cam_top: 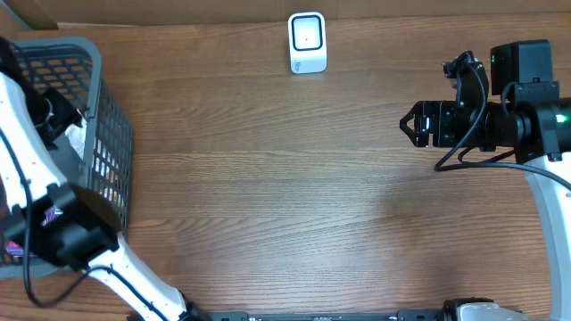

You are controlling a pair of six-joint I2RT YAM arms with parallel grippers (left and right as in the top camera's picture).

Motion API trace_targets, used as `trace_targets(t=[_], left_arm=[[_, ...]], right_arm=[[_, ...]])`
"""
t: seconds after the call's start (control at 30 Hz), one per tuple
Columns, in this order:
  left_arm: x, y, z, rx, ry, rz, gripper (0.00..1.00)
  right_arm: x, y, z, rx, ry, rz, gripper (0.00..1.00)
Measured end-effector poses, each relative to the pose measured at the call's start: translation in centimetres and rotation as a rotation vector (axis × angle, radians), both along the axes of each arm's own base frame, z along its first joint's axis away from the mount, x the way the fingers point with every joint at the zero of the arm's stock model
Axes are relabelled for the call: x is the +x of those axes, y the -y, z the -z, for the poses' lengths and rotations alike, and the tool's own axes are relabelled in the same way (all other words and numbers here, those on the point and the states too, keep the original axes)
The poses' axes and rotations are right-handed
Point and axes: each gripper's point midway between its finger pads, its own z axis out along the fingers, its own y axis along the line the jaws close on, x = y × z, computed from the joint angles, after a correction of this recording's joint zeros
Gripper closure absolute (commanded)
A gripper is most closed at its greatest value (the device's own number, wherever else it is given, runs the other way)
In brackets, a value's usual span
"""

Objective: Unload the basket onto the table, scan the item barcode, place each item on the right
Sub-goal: 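Grasp the white-and-gold cream tube in the basket with the left gripper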

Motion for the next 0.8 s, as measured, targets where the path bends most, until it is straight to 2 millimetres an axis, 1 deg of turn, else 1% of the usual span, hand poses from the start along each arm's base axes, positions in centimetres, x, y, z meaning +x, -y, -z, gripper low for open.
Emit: trace_targets(t=[0.1, 0.13, 0.2, 0.3, 0.47, 0.57, 0.6, 0.67, 0.73, 0.8], left_arm=[[-0.8, 0.5, -3.5, 0.044, 0.07, 0.0, 0.51], [-1.1, 0.7, -4.2, 0.052, 0.082, 0.0, 0.52], [-1.4, 0.9, -5.4, 0.068, 0.107, 0.0, 0.59], [-1.6, 1.0, -6.0, 0.077, 0.122, 0.0, 0.6], [-1.6, 0.9, -5.2, 0.114, 0.173, -0.001, 0.61], [-2.1, 1.1, -4.7, 0.156, 0.232, -0.003, 0.56], [-2.5, 1.3, -4.7, 0.17, 0.253, -0.006, 0.54], [-3.1, 1.2, -5.1, 0.218, 0.326, -0.014, 0.49], [-4.3, 1.1, -5.5, 0.263, 0.387, -0.034, 0.4], [-5.2, 0.3, -6.2, 0.311, 0.444, -0.06, 0.31]], right_arm=[[0.0, 0.0, 0.0, 0.0, 0.0, 0.0, 0.09], [0.0, 0.0, 0.0, 0.0, -0.001, 0.0, 0.09], [0.0, 0.0, 0.0, 0.0, 0.0, 0.0, 0.08], [0.0, 0.0, 0.0, 0.0, -0.001, 0.0, 0.07], [0.0, 0.0, 0.0, -0.001, -0.002, -0.001, 0.06], [-0.2, 0.0, 0.1, 0.0, -0.007, 0.0, 0.06], [-0.2, 0.0, 0.1, -0.001, -0.01, 0.0, 0.05], [-0.2, 0.0, 0.1, -0.001, -0.01, 0.0, 0.05], [-0.2, 0.0, 0.1, -0.001, -0.011, 0.0, 0.05], [-0.2, 0.0, 0.1, -0.001, -0.012, 0.0, 0.05]])
